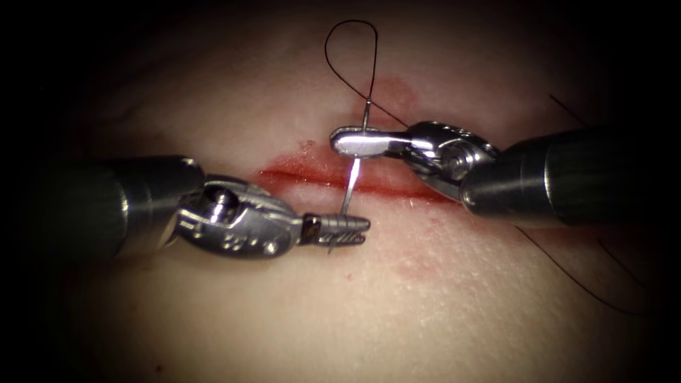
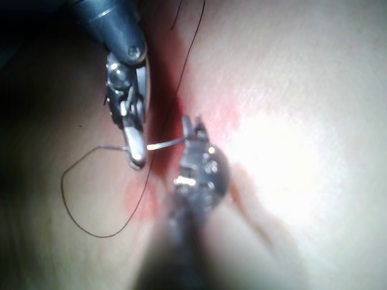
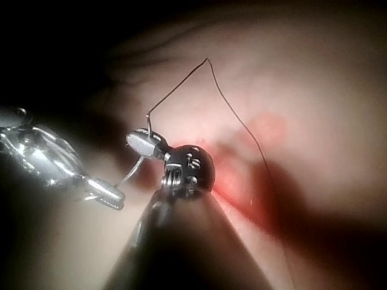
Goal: Wound Closure
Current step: Hand needle back to the right gripper from the left gripper, then use the right gripper to pass the needle through the top of the cut.
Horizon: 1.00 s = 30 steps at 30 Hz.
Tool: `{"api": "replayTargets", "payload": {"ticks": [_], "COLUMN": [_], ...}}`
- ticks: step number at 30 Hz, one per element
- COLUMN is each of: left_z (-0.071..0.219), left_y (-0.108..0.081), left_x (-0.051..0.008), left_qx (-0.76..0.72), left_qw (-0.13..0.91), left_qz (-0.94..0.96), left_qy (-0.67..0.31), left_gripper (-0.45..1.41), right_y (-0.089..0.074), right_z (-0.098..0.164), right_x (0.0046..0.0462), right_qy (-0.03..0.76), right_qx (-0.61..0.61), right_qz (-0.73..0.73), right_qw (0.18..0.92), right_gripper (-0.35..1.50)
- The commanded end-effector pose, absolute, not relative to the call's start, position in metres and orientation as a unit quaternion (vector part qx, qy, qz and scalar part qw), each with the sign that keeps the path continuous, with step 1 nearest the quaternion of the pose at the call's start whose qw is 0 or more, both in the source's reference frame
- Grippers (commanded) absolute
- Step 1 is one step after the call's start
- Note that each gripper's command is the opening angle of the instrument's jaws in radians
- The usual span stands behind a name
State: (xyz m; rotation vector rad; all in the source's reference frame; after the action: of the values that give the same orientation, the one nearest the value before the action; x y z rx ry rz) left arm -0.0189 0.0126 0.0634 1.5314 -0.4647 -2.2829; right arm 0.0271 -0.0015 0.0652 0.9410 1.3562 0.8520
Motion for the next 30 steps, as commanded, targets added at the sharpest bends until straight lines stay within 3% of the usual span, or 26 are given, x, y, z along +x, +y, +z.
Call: {"api": "replayTargets", "payload": {"ticks": [1, 5, 6, 7, 8, 10, 11, 21, 23, 24, 28, 30], "left_z": [0.064, 0.064, 0.064, 0.064, 0.064, 0.063, 0.063, 0.060, 0.060, 0.060, 0.062, 0.064], "left_y": [0.013, 0.013, 0.013, 0.013, 0.013, 0.013, 0.014, 0.013, 0.012, 0.013, 0.014, 0.014], "left_x": [-0.0194, -0.0195, -0.0195, -0.0194, -0.0194, -0.0189, -0.0187, -0.0128, -0.0109, -0.0092, -0.0075, -0.0072], "left_qx": [0.541, 0.542, 0.548, 0.550, 0.550, 0.561, 0.564, 0.619, 0.617, 0.608, 0.591, 0.579], "left_qw": [0.176, 0.172, 0.150, 0.138, 0.138, 0.093, 0.085, -0.001, -0.013, -0.021, -0.050, -0.077], "left_qz": [-0.806, -0.806, -0.810, -0.812, -0.812, -0.816, -0.816, -0.783, -0.780, -0.783, -0.790, -0.796], "left_qy": [-0.164, -0.161, -0.145, -0.136, -0.136, -0.101, -0.093, 0.059, 0.099, 0.131, 0.156, 0.158], "left_gripper": [-0.35, -0.35, -0.01, 0.15, 0.15, 0.53, 0.54, 0.48, 0.31, 0.09, -0.27, -0.32], "right_y": [-0.001, -0.001, -0.001, -0.001, -0.001, 0.000, 0.000, 0.003, 0.003, 0.003, 0.004, 0.004], "right_z": [0.065, 0.065, 0.065, 0.065, 0.065, 0.066, 0.066, 0.068, 0.068, 0.068, 0.067, 0.067], "right_x": [0.0274, 0.0273, 0.0273, 0.0273, 0.0273, 0.0273, 0.0273, 0.0285, 0.0293, 0.0300, 0.0320, 0.0327], "right_qy": [0.584, 0.584, 0.587, 0.591, 0.591, 0.597, 0.596, 0.591, 0.592, 0.593, 0.592, 0.582], "right_qx": [0.403, 0.399, 0.393, 0.388, 0.388, 0.362, 0.352, 0.180, 0.143, 0.116, 0.050, 0.020], "right_qz": [0.372, 0.375, 0.371, 0.366, 0.366, 0.355, 0.349, 0.234, 0.198, 0.172, 0.117, 0.082], "right_qw": [0.599, 0.599, 0.603, 0.606, 0.606, 0.621, 0.631, 0.750, 0.768, 0.778, 0.796, 0.809], "right_gripper": [-0.35, -0.35, -0.35, -0.35, -0.35, -0.35, -0.35, -0.35, -0.35, -0.35, -0.35, -0.35]}}
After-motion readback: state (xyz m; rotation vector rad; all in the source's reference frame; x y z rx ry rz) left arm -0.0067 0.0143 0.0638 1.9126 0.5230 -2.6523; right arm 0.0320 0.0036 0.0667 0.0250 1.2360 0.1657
